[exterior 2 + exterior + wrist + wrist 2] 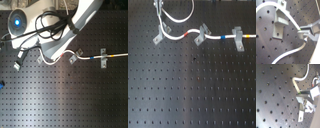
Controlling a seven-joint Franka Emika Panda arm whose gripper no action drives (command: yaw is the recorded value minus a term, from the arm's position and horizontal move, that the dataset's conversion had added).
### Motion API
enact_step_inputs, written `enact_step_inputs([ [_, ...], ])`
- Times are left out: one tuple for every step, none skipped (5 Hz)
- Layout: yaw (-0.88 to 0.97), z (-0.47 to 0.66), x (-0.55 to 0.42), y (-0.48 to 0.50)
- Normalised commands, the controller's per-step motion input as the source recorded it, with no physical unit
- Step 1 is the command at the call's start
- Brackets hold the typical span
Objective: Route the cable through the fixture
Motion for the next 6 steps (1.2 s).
enact_step_inputs([
  [-0.31,0.08,0.295,0.086],
  [-0.34,0.20,0.155,0.040],
  [-0.16,0.14,-0.060,0.149],
  [0.00,0.09,-0.128,0.328],
  [-0.04,0.14,-0.037,0.287],
  [-0.24,0.13,0.396,0.159],
])
